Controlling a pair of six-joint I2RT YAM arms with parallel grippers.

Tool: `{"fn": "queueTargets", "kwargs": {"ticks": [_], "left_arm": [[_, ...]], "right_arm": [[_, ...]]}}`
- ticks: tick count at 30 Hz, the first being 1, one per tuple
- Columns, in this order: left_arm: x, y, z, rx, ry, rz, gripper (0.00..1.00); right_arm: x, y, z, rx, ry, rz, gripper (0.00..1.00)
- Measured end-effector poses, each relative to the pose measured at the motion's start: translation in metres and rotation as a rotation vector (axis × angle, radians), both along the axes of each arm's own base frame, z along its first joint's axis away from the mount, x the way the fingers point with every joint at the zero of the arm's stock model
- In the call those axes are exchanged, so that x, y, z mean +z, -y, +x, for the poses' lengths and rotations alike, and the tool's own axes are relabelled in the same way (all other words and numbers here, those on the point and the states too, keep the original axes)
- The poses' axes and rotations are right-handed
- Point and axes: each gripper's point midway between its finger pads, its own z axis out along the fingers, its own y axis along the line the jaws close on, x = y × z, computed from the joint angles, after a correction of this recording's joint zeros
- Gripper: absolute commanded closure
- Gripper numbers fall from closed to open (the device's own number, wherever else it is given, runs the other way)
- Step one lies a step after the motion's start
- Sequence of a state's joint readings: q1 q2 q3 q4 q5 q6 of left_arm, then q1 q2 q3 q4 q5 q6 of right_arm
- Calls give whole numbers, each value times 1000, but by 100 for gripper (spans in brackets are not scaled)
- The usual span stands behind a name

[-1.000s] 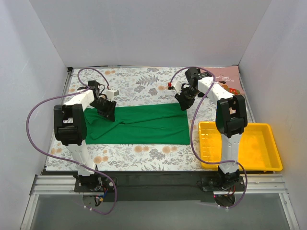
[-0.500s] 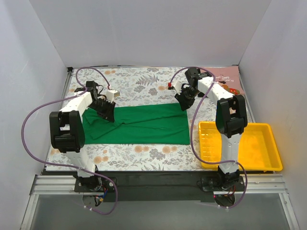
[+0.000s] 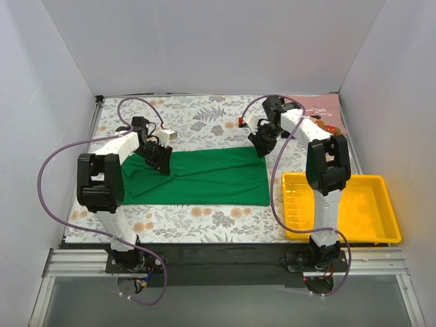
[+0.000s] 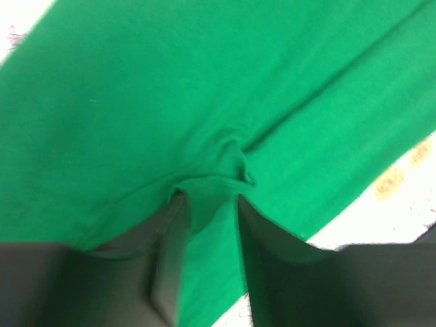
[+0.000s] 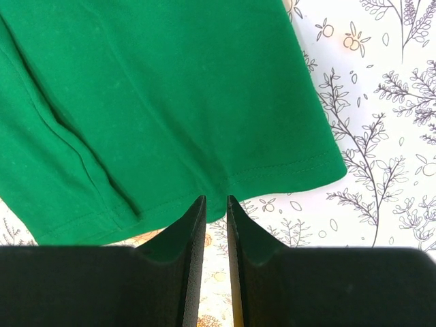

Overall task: Fold and stack the t-shirts
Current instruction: Fold the tshirt

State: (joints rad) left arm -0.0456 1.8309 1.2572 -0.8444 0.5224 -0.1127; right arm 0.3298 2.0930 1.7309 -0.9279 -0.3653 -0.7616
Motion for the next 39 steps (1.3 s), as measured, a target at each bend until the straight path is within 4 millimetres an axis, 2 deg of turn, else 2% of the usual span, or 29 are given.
{"fn": "queueTargets", "kwargs": {"ticks": [3,4,6,8,12,15,18,23,28,31,33,35,37,38,39], "left_arm": [[-1,-2,6,28,11,14,57],[0,-4,6,37,12,18,50],[4,-8,8,69,16,24,48],[16,-13,9,106,34,18,47],[55,-41,14,226,129,22,48],[65,-58,11,318,151,29,52],[44,-60,-6,372,74,31,55],[5,-61,-45,446,-89,76,61],[-12,-76,-52,507,-119,170,65],[-28,-84,-49,522,-144,220,66],[-28,-87,-38,525,-163,229,66],[-29,-89,-20,523,-176,231,67],[-29,-89,14,514,-186,223,67],[-28,-87,37,504,-183,215,67],[-27,-86,70,500,-153,200,65]], "right_arm": [[-1,-1,2,-1,0,-1,76],[-1,-1,3,-1,1,-3,77],[1,-1,5,-1,6,-2,78],[2,-2,6,-1,9,0,79],[5,-3,10,-6,15,2,82],[6,-7,16,-10,27,0,85],[2,-12,21,-12,32,-15,89],[-18,-20,15,13,13,-75,93],[-43,-19,-1,40,-24,-144,94],[-44,-14,-10,42,-18,-152,95],[-44,-8,-22,46,-25,-156,95],[-45,-3,-43,55,-39,-151,95],[-45,2,-70,70,-76,-148,95],[-46,3,-87,85,-103,-146,95],[-46,1,-106,108,-122,-138,95]]}}
